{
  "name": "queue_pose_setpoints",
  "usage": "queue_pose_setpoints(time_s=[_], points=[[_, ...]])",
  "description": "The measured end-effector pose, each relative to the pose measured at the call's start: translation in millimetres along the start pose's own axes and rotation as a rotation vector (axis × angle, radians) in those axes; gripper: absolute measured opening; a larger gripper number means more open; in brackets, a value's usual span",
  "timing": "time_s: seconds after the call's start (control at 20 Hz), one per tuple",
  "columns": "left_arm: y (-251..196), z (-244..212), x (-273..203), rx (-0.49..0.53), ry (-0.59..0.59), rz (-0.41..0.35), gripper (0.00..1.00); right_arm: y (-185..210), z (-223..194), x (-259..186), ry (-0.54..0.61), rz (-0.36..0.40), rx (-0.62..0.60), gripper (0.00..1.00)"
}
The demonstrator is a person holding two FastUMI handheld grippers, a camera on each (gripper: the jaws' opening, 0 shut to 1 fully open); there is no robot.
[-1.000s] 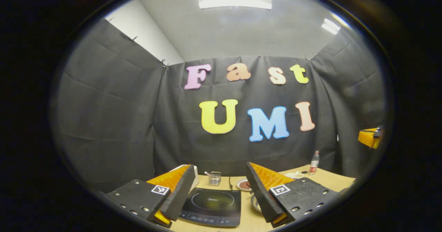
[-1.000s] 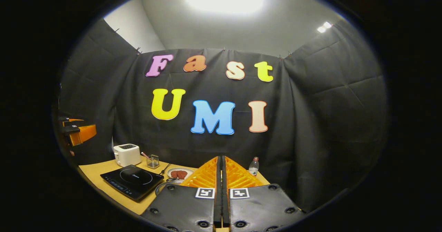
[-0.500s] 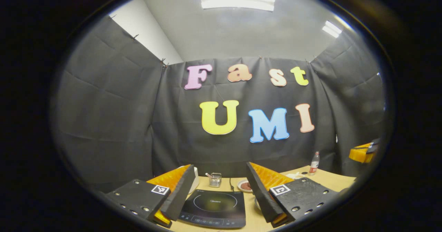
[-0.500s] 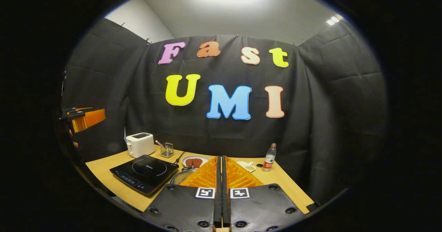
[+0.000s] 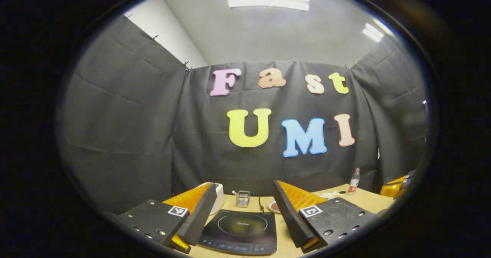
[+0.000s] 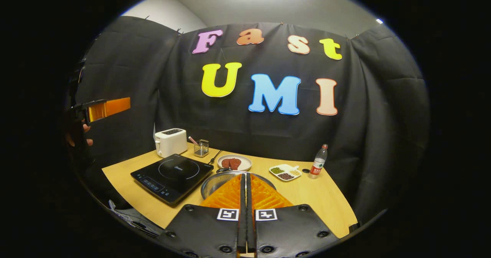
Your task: First push the handle of the pot to place it horizontally, then grasp the pot with both hands and set it on the induction cooktop.
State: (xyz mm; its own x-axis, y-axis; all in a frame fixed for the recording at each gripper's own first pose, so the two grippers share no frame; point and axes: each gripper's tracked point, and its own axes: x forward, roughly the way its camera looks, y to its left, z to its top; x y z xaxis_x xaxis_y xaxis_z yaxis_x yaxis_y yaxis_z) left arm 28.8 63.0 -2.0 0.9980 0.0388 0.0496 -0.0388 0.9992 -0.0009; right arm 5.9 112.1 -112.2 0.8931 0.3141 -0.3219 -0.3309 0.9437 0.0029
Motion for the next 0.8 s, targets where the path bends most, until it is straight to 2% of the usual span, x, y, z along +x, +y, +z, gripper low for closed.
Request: queue_pose_setpoints(time_s=[0.1,0.2,0.3,0.4,0.55,0.6,0.8], points=[[-4,-2,8,0.012,0.004,0.022,0.87,-1,-15,11,0.043,0.032,-0.006,0.02],[-12,-4,16,0.025,0.01,0.027,0.92,-2,-31,20,0.091,0.07,0.006,0.02],[-18,-4,22,0.044,0.011,0.037,0.87,-1,-47,30,0.142,0.107,0.022,0.02],[-24,-7,29,0.054,0.017,0.051,0.9,1,-60,39,0.182,0.144,0.023,0.02],[-32,-13,39,0.064,0.035,0.064,0.87,3,-78,53,0.238,0.193,0.008,0.0],[-34,-15,42,0.068,0.039,0.068,0.9,4,-83,56,0.257,0.211,0.004,0.02],[-37,-18,48,0.08,0.047,0.09,0.87,6,-113,64,0.349,0.267,-0.011,0.02]])
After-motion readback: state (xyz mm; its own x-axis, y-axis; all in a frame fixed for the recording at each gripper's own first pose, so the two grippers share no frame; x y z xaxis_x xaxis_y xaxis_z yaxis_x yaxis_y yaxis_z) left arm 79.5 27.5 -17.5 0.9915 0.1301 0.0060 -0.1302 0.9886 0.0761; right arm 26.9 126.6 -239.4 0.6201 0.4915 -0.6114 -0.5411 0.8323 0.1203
